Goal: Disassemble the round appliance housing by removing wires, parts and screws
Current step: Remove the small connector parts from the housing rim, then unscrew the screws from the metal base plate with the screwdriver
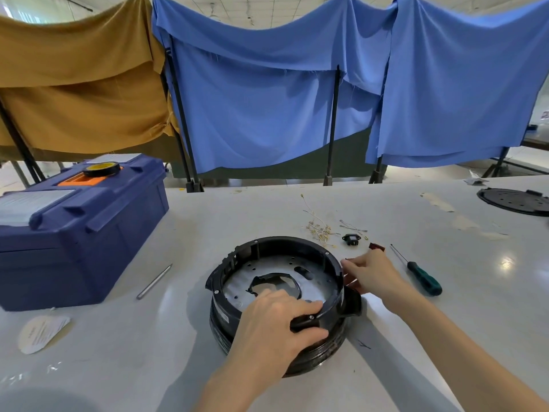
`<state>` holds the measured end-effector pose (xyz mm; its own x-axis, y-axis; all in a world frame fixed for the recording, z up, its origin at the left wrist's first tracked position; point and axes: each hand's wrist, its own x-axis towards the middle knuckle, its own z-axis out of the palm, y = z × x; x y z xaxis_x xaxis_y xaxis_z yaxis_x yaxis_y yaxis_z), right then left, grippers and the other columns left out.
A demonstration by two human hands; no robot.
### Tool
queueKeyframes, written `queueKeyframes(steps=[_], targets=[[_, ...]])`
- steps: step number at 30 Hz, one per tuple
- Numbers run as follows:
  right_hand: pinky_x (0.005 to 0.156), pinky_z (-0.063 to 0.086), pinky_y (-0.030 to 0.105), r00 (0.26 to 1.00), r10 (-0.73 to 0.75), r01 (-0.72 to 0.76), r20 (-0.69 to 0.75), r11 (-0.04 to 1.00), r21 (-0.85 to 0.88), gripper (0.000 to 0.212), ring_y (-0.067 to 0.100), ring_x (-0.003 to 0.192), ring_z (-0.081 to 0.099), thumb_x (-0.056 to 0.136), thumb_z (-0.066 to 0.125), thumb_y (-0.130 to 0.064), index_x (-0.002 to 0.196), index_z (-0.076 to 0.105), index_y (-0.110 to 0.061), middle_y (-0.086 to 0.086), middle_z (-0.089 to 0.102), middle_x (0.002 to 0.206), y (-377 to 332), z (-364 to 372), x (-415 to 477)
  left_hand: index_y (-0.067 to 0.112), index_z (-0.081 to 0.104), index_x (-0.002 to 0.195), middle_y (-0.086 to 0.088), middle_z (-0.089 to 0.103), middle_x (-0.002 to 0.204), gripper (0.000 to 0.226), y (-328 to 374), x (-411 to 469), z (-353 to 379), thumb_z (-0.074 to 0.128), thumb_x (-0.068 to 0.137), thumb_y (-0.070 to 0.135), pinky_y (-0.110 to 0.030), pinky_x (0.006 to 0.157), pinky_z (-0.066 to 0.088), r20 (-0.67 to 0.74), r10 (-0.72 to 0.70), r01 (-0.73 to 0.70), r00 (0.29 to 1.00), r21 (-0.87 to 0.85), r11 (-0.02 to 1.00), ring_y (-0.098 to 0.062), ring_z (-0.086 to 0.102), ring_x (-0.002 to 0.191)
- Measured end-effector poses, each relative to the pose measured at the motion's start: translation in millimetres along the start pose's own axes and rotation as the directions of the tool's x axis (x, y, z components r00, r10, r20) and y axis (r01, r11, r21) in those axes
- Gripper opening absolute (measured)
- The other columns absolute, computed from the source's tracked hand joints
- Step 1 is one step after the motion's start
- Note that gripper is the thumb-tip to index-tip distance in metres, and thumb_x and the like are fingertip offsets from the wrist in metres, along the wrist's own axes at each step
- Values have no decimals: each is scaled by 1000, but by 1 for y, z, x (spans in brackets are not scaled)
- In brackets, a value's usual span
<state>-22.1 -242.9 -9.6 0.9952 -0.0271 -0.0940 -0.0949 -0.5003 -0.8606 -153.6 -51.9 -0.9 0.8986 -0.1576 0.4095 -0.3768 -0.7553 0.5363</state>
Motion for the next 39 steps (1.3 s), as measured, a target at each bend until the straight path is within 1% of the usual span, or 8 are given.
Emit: queueKeyframes(steps=[5, 8, 11, 16, 21, 26, 35, 39], targets=[[45, 55, 25, 990, 89, -113, 105, 963, 243, 33, 22, 48, 67, 97, 56, -14, 79, 68, 11, 11, 70, 67, -1, -2, -4, 47, 69, 102, 16, 68, 84, 34, 1, 19, -17, 76, 70, 52, -31, 86, 45, -115, -78, 59, 990, -161, 985, -7, 55, 90], [50, 55, 26, 953, 73, -225, 293, 820, 526, 23, 21, 54, 68, 95, 54, -5, 81, 68, 7, 14, 71, 66, -1, -1, -8, 45, 69, 104, 18, 72, 93, 35, 2, 32, -28, 79, 70, 46, -33, 90, 51, -114, -132, 94, 985, -292, 952, 1, 64, 92], [52, 55, 24, 920, -5, -303, 392, 625, 719, 23, 17, 57, 66, 96, 49, -4, 88, 69, 4, 11, 70, 71, -1, 4, -7, 43, 69, 105, 22, 72, 96, 35, 6, 41, -33, 79, 72, 45, -29, 89, 54, -104, -149, 104, 983, -354, 930, 6, 66, 91], [59, 57, 25, 953, -83, -218, 292, 486, 847, 31, 16, 63, 69, 91, 38, 13, 100, 66, 3, 9, 73, 77, -8, 3, 1, 37, 74, 100, 20, 74, 86, 27, 11, 57, -44, 80, 73, 39, -14, 71, 52, -191, -169, 65, 967, -458, 887, 3, 69, 80], [72, 57, 33, 993, -27, -57, 115, 745, 665, 25, 26, 91, 67, 89, 65, -8, 114, 64, -6, 10, 70, 101, -7, 7, 2, 26, 79, 87, 1, 76, 79, 14, 20, 72, -67, 80, 73, 24, -19, 60, 55, -195, -363, 92, 911, -762, 641, -12, 73, 71], [80, 58, 37, 951, -101, -104, 292, 784, 612, 43, 30, 96, 70, 90, 66, -17, 130, 52, -13, 14, 72, 108, -10, 19, -4, 16, 79, 87, -5, 76, 81, 17, 14, 75, -82, 78, 73, 27, -21, 56, 55, -108, -551, 135, 827, -914, 382, -15, 73, 69], [55, 57, 31, 992, -111, 63, 64, 859, 508, 37, 25, 59, 67, 92, 46, 11, 122, 57, -8, 18, 70, 82, -12, 29, 2, 19, 78, 83, -1, 76, 82, 16, -19, 70, -79, 72, 81, 33, -22, 54, 54, -40, -664, 141, 747, -966, 218, -14, 70, 67], [53, 51, 27, 986, -166, 167, -31, 938, 304, 36, 21, 53, 62, 90, 43, 8, 107, 66, -14, 11, 71, 70, -7, 20, 7, 14, 75, 87, -4, 75, 79, 17, -40, 65, -67, 70, 84, 30, -28, 65, 54, -31, -766, 195, 642, -960, 202, -16, 70, 67]])
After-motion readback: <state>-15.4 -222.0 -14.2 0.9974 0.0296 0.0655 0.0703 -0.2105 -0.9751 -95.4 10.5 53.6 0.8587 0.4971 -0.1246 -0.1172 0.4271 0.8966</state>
